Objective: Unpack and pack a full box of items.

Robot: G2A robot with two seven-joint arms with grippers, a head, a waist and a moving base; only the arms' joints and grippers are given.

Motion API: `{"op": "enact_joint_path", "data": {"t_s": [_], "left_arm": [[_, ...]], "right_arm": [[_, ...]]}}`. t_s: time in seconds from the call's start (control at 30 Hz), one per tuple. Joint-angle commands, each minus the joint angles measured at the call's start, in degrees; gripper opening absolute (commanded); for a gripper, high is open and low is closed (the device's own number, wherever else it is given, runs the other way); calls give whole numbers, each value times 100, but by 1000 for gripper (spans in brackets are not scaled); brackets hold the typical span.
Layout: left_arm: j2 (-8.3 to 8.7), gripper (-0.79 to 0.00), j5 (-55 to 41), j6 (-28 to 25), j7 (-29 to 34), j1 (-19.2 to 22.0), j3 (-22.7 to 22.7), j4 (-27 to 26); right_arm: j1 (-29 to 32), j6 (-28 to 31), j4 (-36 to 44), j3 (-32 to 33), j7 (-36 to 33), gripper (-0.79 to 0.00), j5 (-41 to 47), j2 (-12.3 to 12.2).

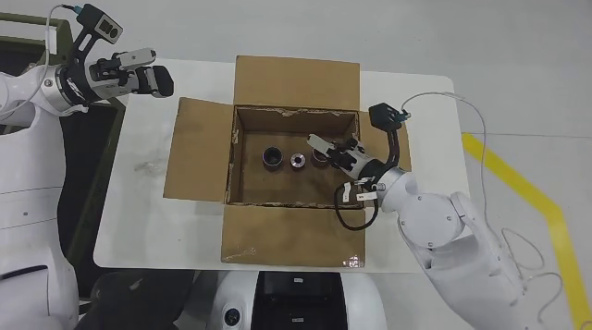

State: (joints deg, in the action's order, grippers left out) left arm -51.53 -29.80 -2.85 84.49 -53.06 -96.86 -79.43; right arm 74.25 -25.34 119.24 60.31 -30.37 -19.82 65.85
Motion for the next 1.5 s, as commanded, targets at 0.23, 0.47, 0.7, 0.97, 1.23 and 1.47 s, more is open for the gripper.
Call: {"op": "enact_joint_path", "data": {"t_s": [0.23, 0.47, 0.7, 0.97, 1.23, 1.47], "left_arm": [[0, 0, 0, 0, 0, 0, 0, 0], [0, 0, 0, 0, 0, 0, 0, 0], [0, 0, 0, 0, 0, 0, 0, 0], [0, 0, 0, 0, 0, 0, 0, 0], [0, 0, 0, 0, 0, 0, 0, 0], [0, 0, 0, 0, 0, 0, 0, 0]], "right_arm": [[6, 3, 2, 6, 7, 0, 9, 0], [-20, -47, -92, -144, 5, 0, -435, -1], [-824, -416, -333, -1030, -852, 0, -1824, 89], [-1712, -806, -897, -1829, -1623, 0, -2630, 323], [-2135, -1173, -1445, -2030, -2105, 0, -2737, 507], [-2346, -1335, -1880, -2083, -2690, 0, -2785, 600]]}}
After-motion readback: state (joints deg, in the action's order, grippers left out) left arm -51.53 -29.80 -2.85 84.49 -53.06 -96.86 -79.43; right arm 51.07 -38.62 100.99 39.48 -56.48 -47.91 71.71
